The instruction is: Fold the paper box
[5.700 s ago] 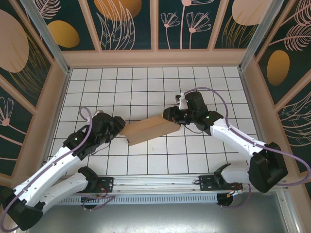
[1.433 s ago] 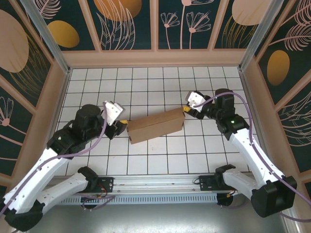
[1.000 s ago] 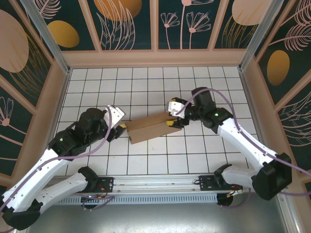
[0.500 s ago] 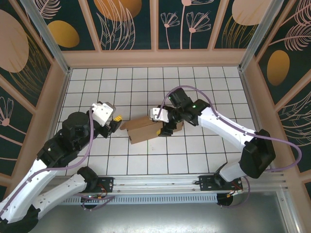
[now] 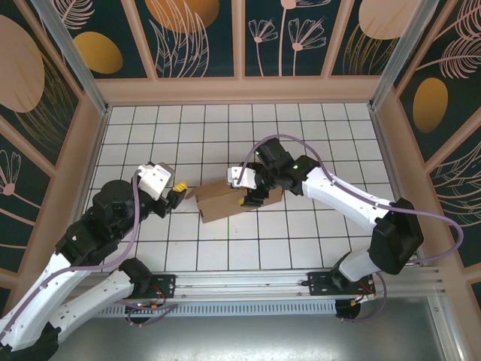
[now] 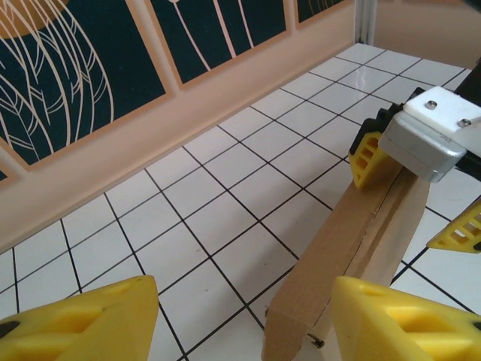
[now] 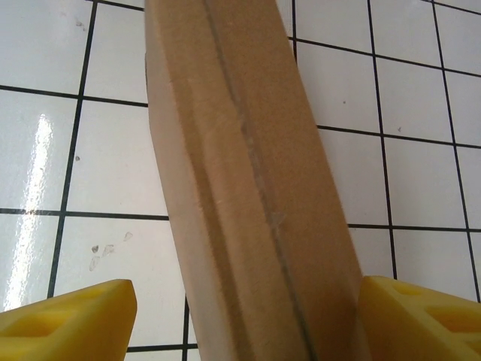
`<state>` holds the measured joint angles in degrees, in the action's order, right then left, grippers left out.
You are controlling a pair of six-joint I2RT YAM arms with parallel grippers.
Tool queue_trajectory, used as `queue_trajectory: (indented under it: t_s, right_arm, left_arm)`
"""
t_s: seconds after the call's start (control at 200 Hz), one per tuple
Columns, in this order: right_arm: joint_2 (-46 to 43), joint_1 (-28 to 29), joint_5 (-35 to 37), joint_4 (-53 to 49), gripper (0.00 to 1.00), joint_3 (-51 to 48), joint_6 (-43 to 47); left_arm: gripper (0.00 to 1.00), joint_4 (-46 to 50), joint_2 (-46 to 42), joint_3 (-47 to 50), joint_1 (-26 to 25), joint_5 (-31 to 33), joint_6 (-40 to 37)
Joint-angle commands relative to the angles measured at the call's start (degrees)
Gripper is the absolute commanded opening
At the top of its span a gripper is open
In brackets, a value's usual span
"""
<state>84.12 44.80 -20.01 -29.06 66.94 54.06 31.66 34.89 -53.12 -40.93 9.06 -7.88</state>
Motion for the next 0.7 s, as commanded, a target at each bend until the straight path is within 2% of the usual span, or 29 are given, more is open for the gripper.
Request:
queue_trajectory:
  t_s: [0.0,0.23,0.365,0.621,0.696]
  right_arm:
    - [-3.2,0.8,1.6,1.9,0.78,-2.5,-0.8]
    - [-5.3,-0.2,1.6,3.8,0.78,-1.7,-1.2]
    - [-2.7,-1.3,1.5,3.1,0.82,0.0,-0.9]
    - [3.2,-1.9,-2.3,-2.5,0.83,1.7,-1.3]
    - [3.9,-2.1,-1.2,-1.9,0.82,0.6,-1.3]
  left_arm:
    - [0.62,-2.4,-0.3,1.0,-0.2,-0.2,0.8]
    - [0.62,-3.0,0.5,0.8,-0.2,-0.6,0.8]
    - [0.62,-3.3,0.4,0.9,-0.2,-1.3,1.1]
    - [0.63,-2.3,-0.8,0.2,-0.1,-1.6,1.7]
    - [0.63,-2.1,-0.8,-0.1,-0.2,-1.4,1.6]
